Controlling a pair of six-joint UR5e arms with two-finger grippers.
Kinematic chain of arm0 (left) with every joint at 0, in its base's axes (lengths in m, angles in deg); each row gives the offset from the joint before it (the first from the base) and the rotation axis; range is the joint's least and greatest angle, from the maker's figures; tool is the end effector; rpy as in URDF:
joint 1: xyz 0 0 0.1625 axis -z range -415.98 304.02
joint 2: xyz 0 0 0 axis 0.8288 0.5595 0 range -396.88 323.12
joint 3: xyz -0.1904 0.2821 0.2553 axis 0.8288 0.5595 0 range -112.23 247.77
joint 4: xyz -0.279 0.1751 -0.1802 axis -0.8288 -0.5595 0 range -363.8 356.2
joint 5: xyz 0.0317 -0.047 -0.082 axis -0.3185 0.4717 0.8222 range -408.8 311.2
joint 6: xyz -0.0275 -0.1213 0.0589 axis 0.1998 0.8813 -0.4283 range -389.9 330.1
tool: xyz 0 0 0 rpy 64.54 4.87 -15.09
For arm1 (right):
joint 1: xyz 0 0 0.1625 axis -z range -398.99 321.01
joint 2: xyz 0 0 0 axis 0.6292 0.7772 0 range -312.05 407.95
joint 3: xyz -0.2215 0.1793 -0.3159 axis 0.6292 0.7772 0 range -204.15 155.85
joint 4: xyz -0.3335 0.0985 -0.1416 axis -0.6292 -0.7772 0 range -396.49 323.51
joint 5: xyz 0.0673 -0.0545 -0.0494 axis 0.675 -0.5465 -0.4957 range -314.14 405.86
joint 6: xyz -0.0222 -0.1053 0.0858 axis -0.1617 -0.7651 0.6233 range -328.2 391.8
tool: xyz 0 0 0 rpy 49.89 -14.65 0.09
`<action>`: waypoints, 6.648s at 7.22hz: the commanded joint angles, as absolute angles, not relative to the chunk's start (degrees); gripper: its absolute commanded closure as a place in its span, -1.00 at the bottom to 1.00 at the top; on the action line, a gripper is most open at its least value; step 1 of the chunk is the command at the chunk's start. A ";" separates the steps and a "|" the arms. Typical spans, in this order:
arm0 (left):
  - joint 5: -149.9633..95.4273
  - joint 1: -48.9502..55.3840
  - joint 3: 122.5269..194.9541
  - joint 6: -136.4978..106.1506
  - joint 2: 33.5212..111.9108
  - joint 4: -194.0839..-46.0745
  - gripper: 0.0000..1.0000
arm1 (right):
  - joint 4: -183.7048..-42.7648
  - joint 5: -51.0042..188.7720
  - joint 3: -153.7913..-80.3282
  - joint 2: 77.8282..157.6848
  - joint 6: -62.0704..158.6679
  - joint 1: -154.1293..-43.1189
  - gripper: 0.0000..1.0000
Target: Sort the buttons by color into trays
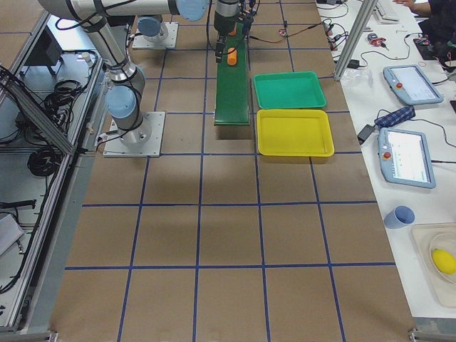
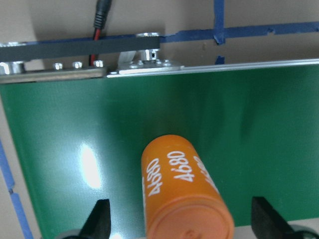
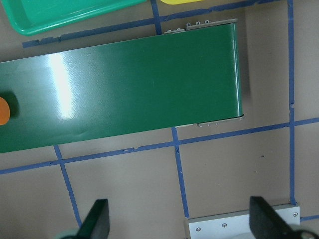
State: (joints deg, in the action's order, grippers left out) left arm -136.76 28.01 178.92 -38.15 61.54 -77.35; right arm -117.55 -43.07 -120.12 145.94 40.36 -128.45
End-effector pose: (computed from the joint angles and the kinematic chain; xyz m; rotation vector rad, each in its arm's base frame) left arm -0.0920 -0.4455 0.2535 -0.0532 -3.0586 -0.3424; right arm 0.1323 -0.3753 0.4476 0.2499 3.1156 0.1904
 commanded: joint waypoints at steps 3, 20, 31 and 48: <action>-128.46 31.29 177.03 -31.76 62.00 -75.34 -1.00 | -118.66 -43.78 -119.78 148.57 39.80 -128.29 -1.00; -137.22 1.68 162.33 -39.74 85.98 -60.95 -0.91 | -118.93 -43.00 -120.22 149.64 39.80 -128.47 -1.00; -136.34 21.07 175.48 -57.86 64.04 -77.11 1.00 | -119.63 -43.08 -123.47 151.40 39.71 -128.47 -1.00; -142.14 -6.41 155.92 -79.74 80.19 -81.93 -1.00 | -119.54 -43.87 -123.64 151.31 39.62 -128.47 -1.00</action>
State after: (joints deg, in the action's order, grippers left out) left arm -140.85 -6.21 155.47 -78.32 79.88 -81.88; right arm -119.54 -43.85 -123.61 151.31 39.62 -128.47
